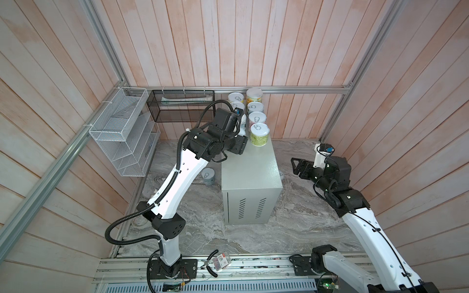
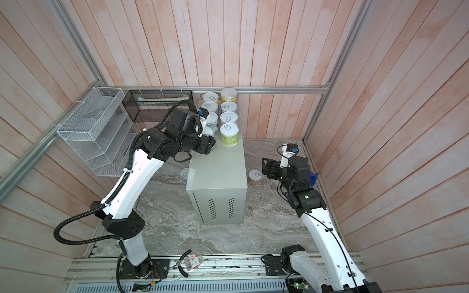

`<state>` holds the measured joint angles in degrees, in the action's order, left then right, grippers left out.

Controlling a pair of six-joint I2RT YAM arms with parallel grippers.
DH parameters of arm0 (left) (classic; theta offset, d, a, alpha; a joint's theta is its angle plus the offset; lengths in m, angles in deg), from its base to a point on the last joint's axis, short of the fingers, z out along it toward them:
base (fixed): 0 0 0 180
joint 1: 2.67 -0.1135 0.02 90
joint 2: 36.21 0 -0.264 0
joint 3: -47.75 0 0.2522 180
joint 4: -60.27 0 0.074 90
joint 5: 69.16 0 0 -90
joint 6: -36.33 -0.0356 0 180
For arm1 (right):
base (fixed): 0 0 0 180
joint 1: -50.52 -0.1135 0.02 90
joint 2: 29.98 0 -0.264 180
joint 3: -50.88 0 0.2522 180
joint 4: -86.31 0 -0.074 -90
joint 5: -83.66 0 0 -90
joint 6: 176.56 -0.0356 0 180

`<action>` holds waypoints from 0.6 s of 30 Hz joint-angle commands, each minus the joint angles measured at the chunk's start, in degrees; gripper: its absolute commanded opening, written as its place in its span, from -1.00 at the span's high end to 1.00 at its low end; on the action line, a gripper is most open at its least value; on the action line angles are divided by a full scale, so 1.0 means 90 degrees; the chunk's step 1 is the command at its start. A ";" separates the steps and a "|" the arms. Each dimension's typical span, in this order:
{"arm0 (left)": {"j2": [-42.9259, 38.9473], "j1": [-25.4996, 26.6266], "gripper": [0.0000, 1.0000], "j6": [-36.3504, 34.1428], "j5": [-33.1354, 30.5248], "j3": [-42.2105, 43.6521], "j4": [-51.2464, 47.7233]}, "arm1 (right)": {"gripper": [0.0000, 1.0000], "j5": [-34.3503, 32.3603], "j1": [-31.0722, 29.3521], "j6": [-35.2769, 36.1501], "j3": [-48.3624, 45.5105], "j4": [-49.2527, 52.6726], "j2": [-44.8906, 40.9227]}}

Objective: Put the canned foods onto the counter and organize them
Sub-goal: 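Carry the yellow can with the left gripper over the cabinet top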

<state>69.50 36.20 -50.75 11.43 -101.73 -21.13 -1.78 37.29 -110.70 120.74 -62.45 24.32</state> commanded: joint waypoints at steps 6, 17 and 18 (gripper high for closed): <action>-0.0505 0.0064 -0.36 -0.0120 0.0043 0.0819 0.0814 | -0.59 0.0460 0.0027 -0.0208 -0.0137 -0.0281 0.0133; -0.1267 0.0061 -1.00 -0.0344 -0.0018 0.1952 0.1761 | -0.58 0.0504 0.0034 -0.0277 -0.0105 -0.0231 0.0053; -0.1440 0.0062 -0.99 -0.0344 0.0036 0.2173 0.1912 | -0.58 0.0518 0.0029 -0.0286 -0.0106 -0.0223 0.0055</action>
<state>60.89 36.51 -52.87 11.41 -84.97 -8.91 1.76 37.29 -112.52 119.82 -63.65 25.50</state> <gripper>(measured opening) 0.997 0.792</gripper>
